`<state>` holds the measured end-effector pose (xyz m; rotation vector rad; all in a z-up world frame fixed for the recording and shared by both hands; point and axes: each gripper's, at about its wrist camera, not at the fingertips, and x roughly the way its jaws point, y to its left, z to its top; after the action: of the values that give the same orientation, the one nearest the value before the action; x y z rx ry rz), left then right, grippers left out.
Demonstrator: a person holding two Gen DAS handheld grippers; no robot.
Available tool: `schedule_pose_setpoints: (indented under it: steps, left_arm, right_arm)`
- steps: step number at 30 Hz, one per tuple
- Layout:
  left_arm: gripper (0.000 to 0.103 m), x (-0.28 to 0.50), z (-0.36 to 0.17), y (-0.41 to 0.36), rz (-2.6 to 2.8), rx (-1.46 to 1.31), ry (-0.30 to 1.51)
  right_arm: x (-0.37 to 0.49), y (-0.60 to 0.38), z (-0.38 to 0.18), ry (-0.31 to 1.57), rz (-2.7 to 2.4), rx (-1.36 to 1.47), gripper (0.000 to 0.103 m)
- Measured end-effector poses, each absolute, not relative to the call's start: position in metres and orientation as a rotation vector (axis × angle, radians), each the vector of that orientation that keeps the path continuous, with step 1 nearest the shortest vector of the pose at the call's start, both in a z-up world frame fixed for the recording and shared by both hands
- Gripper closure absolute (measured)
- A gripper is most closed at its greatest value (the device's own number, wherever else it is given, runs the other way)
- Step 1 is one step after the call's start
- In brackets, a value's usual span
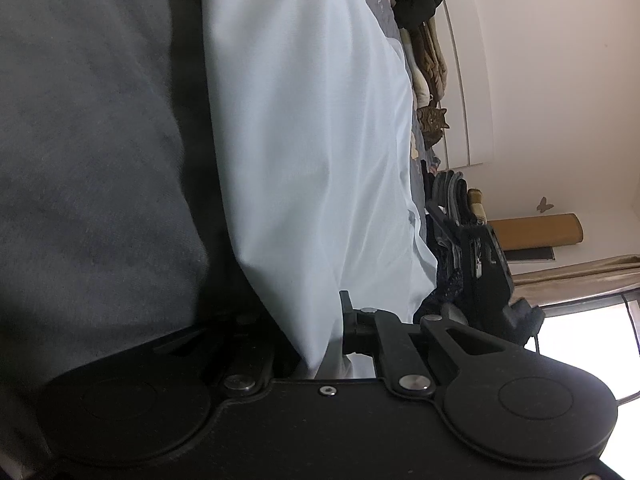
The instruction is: Fold clothes
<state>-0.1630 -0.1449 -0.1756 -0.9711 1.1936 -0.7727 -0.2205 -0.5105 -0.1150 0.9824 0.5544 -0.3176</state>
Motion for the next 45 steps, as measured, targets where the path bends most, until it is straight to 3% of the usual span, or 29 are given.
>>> schedule_pose_setpoints:
  steps: [3,4,5,18,24,29,34,40,45]
  left_arm:
    - [0.094,-0.162,-0.175,-0.145,-0.778,-0.961,1.203]
    - [0.094,-0.161,-0.174,-0.145,-0.779,-0.957,1.207]
    - [0.094,-0.161,-0.174,-0.145,-0.780,-0.953,1.211]
    - [0.098,-0.130,-0.118,-0.139,-0.886,-0.679,1.253]
    - [0.096,-0.132,-0.103,-0.127,-0.874,-0.506,1.301]
    - [0.058,-0.149,-0.103,-0.099,-0.804,-0.545,1.225]
    - [0.057,-0.137,-0.096,-0.058,-0.682,-0.657,1.109]
    - [0.057,-0.097,-0.072,-0.064,-0.640,-0.554,1.005]
    - [0.043,-0.072,-0.061,-0.069,-0.728,-0.401,0.982]
  right_arm:
    - [-0.212,-0.506,-0.114,0.583,-0.341,0.934,0.029]
    - [-0.210,-0.504,-0.112,0.593,-0.355,0.914,0.054]
    - [-0.210,-0.506,-0.113,0.596,-0.361,0.940,0.090]
    - [-0.298,-0.479,-0.079,0.345,-0.510,1.154,0.097]
    - [-0.336,-0.449,-0.085,0.408,-0.594,1.128,0.094]
    - [-0.348,-0.459,-0.080,0.472,-0.667,1.008,0.072]
    - [-0.360,-0.465,-0.061,0.398,-0.696,0.916,0.058]
    - [-0.349,-0.460,-0.058,0.379,-0.609,0.893,0.056]
    - [-0.333,-0.454,-0.051,0.399,-0.478,0.850,0.053]
